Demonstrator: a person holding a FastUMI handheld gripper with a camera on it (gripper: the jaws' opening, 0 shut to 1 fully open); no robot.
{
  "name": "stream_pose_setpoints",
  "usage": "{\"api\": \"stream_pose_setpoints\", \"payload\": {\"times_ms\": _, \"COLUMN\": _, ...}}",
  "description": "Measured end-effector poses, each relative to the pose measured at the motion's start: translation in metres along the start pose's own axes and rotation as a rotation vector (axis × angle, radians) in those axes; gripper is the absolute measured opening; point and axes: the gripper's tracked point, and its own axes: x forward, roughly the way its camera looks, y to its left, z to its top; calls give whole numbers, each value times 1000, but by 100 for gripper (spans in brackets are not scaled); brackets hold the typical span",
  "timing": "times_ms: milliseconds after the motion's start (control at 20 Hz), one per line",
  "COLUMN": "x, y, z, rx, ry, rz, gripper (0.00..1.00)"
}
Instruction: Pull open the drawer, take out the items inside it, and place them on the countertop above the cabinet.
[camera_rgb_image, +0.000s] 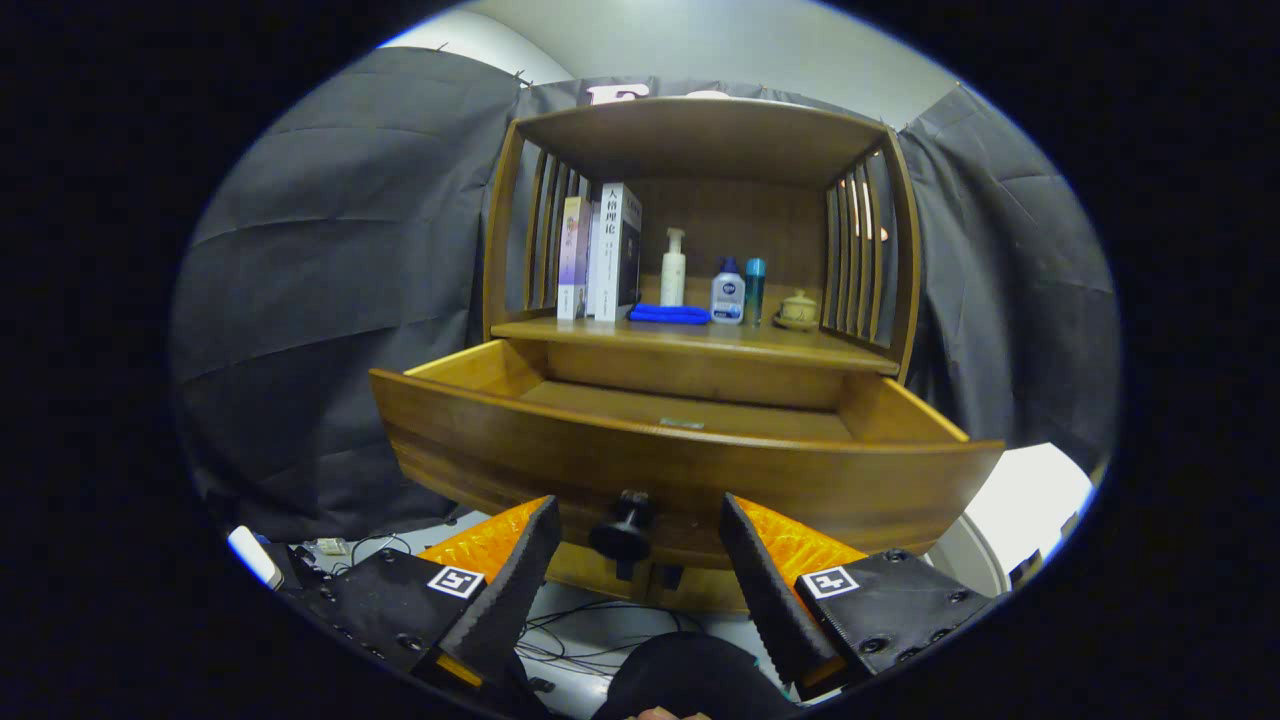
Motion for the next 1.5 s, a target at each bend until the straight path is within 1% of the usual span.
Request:
{"api": "stream_pose_setpoints", "payload": {"times_ms": 100, "x": 0, "y": -11, "z": 23, "rx": 7, "ry": -13, "rz": -2, "gripper": 99}}
{"api": "stream_pose_setpoints", "payload": {"times_ms": 250, "x": 13, "y": -25, "z": 53, "rx": 44, "ry": 4, "rz": 17, "gripper": 99}}
{"api": "stream_pose_setpoints", "payload": {"times_ms": 400, "x": 31, "y": -44, "z": 88, "rx": 46, "ry": -3, "rz": -8, "gripper": 99}}
{"api": "stream_pose_setpoints", "payload": {"times_ms": 500, "x": 45, "y": -52, "z": 104, "rx": 19, "ry": 14, "rz": -12, "gripper": 99}}
{"api": "stream_pose_setpoints", "payload": {"times_ms": 600, "x": 57, "y": -53, "z": 117, "rx": -9, "ry": 33, "rz": 2, "gripper": 99}}
{"api": "stream_pose_setpoints", "payload": {"times_ms": 850, "x": 87, "y": -52, "z": 142, "rx": 1, "ry": 85, "rz": 43, "gripper": 99}}
{"api": "stream_pose_setpoints", "payload": {"times_ms": 1050, "x": 121, "y": -39, "z": 129, "rx": 61, "ry": 233, "rz": 113, "gripper": 99}}
{"api": "stream_pose_setpoints", "payload": {"times_ms": 1200, "x": 143, "y": -28, "z": 99, "rx": 96, "ry": 404, "rz": 167, "gripper": 99}}
{"api": "stream_pose_setpoints", "payload": {"times_ms": 1300, "x": 153, "y": -16, "z": 78, "rx": 142, "ry": 514, "rz": 197, "gripper": 99}}
{"api": "stream_pose_setpoints", "payload": {"times_ms": 1350, "x": 155, "y": -15, "z": 71, "rx": 152, "ry": 558, "rz": 201, "gripper": 98}}
{"api": "stream_pose_setpoints", "payload": {"times_ms": 1450, "x": 166, "y": -21, "z": 51, "rx": 154, "ry": 665, "rz": 171, "gripper": 98}}
{"api": "stream_pose_setpoints", "payload": {"times_ms": 1500, "x": 169, "y": -18, "z": 44, "rx": 166, "ry": 713, "rz": 174, "gripper": 98}}
